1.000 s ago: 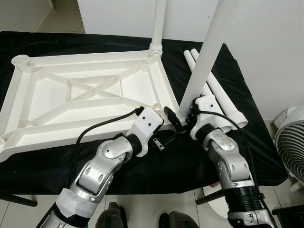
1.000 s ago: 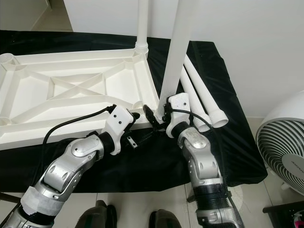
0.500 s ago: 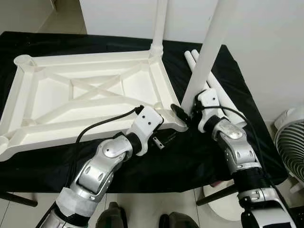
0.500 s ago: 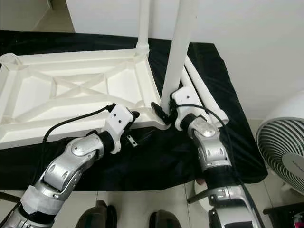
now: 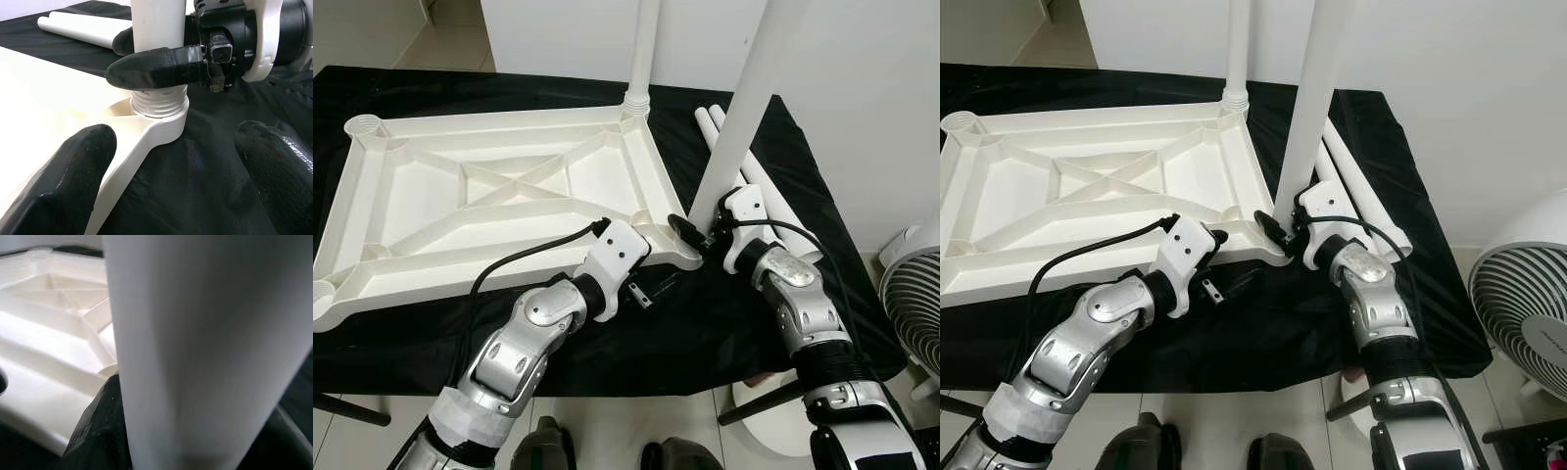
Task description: Building children table
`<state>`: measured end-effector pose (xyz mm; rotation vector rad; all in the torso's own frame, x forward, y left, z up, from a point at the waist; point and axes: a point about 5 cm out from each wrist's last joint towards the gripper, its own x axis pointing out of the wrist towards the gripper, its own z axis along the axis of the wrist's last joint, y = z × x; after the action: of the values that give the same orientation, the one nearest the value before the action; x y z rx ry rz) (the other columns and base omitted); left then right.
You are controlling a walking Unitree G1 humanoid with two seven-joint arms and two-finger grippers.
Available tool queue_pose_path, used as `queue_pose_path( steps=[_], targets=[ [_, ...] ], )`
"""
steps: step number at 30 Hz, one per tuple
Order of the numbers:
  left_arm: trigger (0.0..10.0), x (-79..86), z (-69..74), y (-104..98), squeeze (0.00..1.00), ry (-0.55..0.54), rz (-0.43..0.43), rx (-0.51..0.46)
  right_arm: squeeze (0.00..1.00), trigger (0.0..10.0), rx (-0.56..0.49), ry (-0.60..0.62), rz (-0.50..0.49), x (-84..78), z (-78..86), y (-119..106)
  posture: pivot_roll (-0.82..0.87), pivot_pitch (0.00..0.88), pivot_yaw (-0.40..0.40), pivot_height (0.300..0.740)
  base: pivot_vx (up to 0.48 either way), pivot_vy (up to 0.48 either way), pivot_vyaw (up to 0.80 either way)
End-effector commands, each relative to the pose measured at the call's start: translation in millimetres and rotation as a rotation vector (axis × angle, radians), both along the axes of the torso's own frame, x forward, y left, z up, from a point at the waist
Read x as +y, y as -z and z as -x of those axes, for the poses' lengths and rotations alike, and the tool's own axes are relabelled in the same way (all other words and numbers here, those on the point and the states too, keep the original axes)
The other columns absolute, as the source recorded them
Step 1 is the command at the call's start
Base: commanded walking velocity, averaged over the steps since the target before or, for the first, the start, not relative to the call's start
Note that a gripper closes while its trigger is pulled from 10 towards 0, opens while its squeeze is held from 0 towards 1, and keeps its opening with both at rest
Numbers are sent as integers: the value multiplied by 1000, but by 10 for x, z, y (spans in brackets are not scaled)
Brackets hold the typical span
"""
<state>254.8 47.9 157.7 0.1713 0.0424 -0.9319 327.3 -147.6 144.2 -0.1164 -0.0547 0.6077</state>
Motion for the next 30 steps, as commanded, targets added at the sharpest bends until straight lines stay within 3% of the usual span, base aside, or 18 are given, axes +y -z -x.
queue_pose_path(
  steps=[1, 5, 8, 13, 17, 22, 23, 24, 25, 30],
  targets=[
    [10000, -25, 32, 26, 0, 24, -8, 9, 0, 10000, 82, 68, -26, -7, 20, 133, -15, 42, -28, 740, 0, 0, 0],
    [10000, -52, 47, 36, 0, 29, -7, 11, 0, 10000, 103, 196, -63, -9, 11, 140, -21, 40, -29, 740, 0, 0, 0],
    [10000, -67, 61, 49, 0, 36, -6, 13, 0, 10000, 141, 420, -150, -21, 21, 154, -24, 40, -32, 740, 0, 0, 0],
    [10000, -94, 80, 54, 0, 42, 0, 17, 0, 10000, 101, 603, -178, 38, 166, 121, -31, 45, -35, 740, 0, 0, 0],
    [10000, -101, 102, 63, 0, 53, 2, 26, 0, 10000, 88, 628, -174, 184, 320, 108, -34, 51, -28, 740, 0, 0, 0],
    [10000, -88, 104, 71, 0, 72, -3, 32, 0, 10000, 94, 631, -167, 227, 411, 122, -47, 59, -4, 740, 0, 0, 0],
    [10000, -80, 98, 68, 0, 83, -11, 28, 71, 10000, 103, 647, -182, 187, 410, 130, -50, 64, 0, 740, 0, 0, 0],
    [10000, -80, 98, 68, 0, 83, -11, 28, 71, 10000, 103, 647, -182, 187, 410, 130, -50, 64, 0, 740, 0, 0, 0],
    [10000, -67, 84, 66, 0, 94, -20, 24, 1000, 10000, 100, 659, -187, 145, 404, 124, -48, 76, -3, 740, 0, 0, 0],
    [10000, -17, 25, 65, 0, 99, -46, 10, 1000, 10000, 98, 675, -201, 81, 385, 110, -45, 80, -4, 740, 0, 0, 0]
  ],
)
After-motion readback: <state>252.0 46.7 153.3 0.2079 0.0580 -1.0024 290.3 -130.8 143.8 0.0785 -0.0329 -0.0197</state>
